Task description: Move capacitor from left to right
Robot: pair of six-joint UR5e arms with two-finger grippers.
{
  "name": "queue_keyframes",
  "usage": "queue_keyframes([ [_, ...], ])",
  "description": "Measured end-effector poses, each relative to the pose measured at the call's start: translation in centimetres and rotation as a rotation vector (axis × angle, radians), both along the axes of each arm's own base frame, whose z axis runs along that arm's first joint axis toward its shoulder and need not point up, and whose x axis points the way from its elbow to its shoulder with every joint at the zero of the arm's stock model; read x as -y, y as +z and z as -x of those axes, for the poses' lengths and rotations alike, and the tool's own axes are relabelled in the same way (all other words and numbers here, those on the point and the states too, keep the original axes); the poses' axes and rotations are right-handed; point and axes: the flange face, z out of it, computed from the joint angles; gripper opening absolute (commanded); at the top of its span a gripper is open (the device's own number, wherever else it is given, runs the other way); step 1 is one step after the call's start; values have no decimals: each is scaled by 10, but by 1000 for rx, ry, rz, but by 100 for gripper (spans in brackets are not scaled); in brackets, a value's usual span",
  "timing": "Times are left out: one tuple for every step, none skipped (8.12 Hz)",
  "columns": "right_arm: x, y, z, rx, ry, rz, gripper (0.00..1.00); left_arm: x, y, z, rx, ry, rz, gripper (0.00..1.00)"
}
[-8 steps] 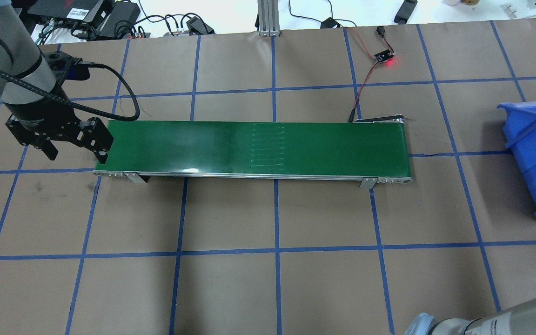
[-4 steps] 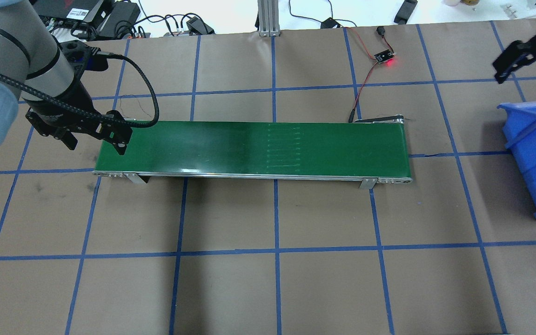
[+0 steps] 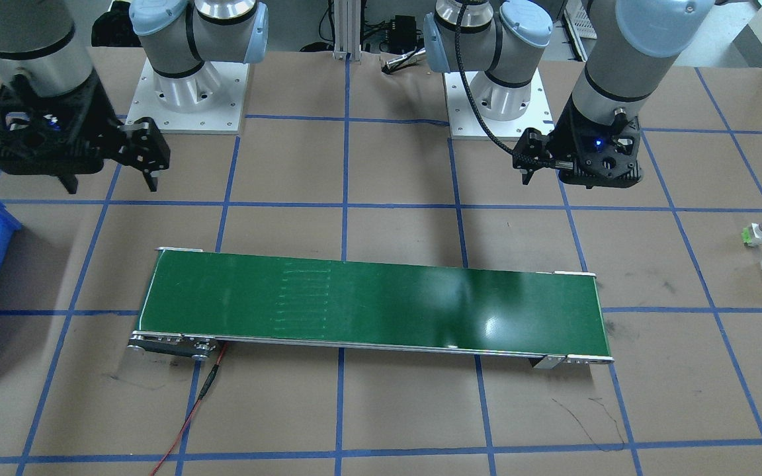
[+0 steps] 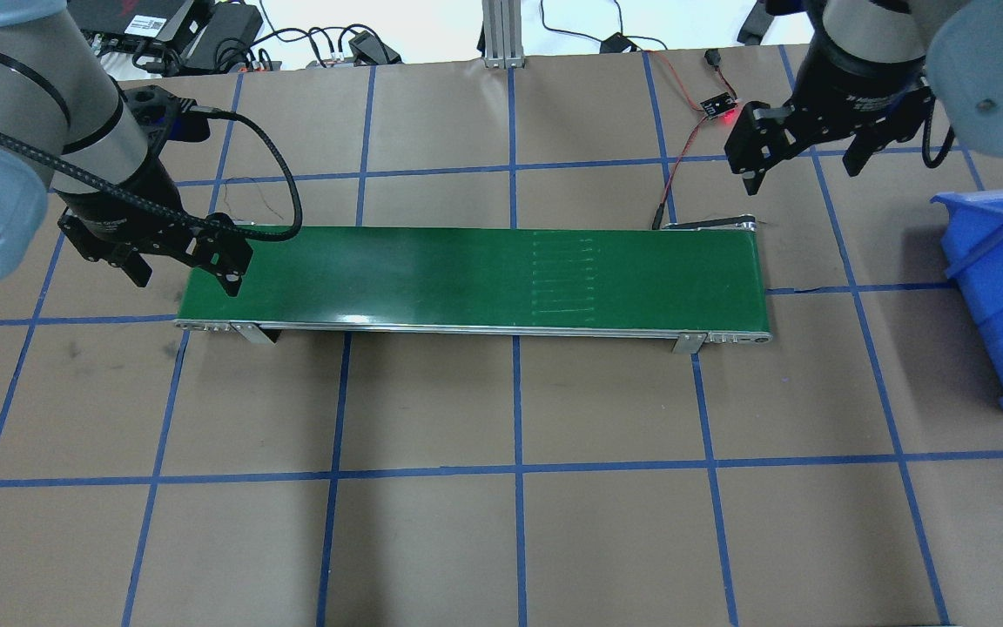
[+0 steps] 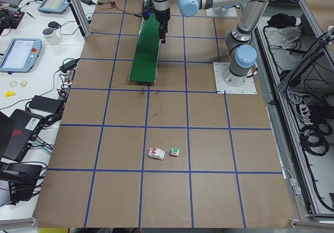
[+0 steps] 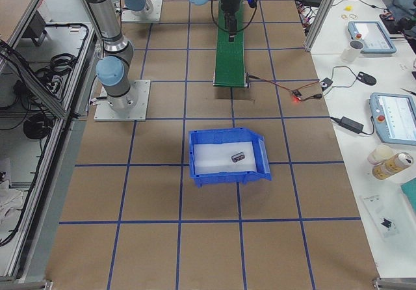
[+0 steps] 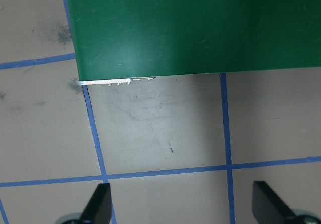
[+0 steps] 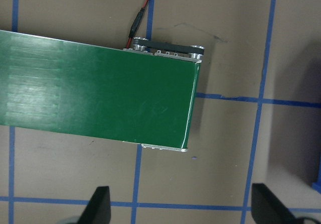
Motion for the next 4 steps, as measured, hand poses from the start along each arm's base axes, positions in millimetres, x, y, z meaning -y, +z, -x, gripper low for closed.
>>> queue_keyframes([
  [-8, 0, -17, 2, -16, -18, 100, 1, -2, 0, 0, 1, -2, 100],
  [-12, 0, -25, 4, -23, -27, 100, 1, -3, -1, 2, 1, -4, 100],
  [-14, 0, -28, 5, -26, -29, 100, 1, -3, -1, 3, 1, -4, 100],
  [-15, 1, -28, 2, -27, -29, 100, 2, -4, -1, 4, 1, -4, 100],
])
